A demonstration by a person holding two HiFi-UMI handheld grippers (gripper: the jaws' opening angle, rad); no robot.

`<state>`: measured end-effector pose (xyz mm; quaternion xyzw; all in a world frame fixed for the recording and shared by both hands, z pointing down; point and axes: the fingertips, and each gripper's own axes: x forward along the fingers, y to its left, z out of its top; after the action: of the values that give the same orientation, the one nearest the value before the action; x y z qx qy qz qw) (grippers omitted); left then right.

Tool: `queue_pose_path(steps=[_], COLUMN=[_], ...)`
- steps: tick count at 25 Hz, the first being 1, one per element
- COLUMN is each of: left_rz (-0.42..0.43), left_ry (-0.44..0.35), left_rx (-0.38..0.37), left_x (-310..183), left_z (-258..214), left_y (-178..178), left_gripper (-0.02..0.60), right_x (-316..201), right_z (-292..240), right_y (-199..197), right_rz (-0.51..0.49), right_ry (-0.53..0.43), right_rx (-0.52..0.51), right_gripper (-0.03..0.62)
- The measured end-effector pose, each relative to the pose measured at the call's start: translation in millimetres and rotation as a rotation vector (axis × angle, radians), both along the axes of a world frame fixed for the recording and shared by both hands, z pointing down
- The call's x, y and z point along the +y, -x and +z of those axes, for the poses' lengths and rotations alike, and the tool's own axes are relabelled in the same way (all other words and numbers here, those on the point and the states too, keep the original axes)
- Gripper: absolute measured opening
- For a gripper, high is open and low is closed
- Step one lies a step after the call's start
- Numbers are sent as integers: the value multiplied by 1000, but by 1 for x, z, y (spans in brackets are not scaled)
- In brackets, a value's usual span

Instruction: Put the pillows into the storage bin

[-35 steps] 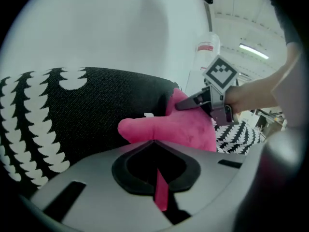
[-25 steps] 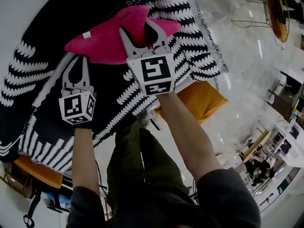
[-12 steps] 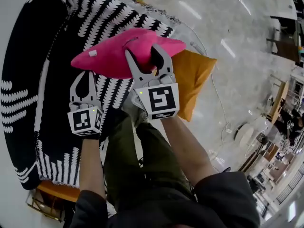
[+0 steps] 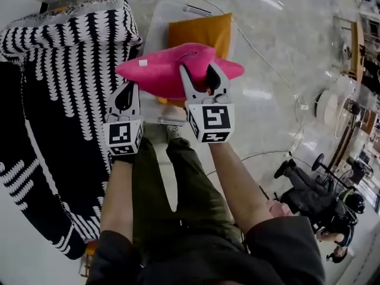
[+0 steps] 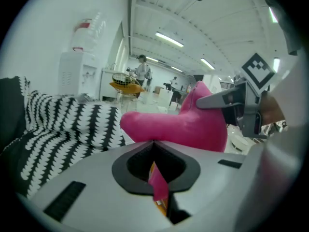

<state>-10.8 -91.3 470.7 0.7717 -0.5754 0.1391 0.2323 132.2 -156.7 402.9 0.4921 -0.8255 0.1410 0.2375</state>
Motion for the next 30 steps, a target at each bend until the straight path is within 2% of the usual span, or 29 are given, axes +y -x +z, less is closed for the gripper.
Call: queue_pose_path(steps=[4,8,13,19,22,25,30], left_rz=[95,180,161,139,136,120,118], left_ry=[76,174,143,173,170,172,163], left_rx=[-15,-66,-55,-64,-65,-61,-60], left_x=[-9,7,-8,1,-4,-8,-21], left_z=[58,89,132,149,150,149,137], left_y=[-56,-63,-70,-59,-58,-57,-58], left_gripper=[0,0,0,0,0,0,0], right_x=[5,35,-3,-37,-48,-48,-48], right_z=[63,123,187,230,237,240,239], right_y=[-62,-89,-127,-125,-128,-133,-135], right_rz=[121,273,381,424,442,436,383], right_ry=[83,227,204,295,313,322,349], right_rx=[14,-7,60,101,107,121,201], right_gripper=[213,217,233,308,320,327,342])
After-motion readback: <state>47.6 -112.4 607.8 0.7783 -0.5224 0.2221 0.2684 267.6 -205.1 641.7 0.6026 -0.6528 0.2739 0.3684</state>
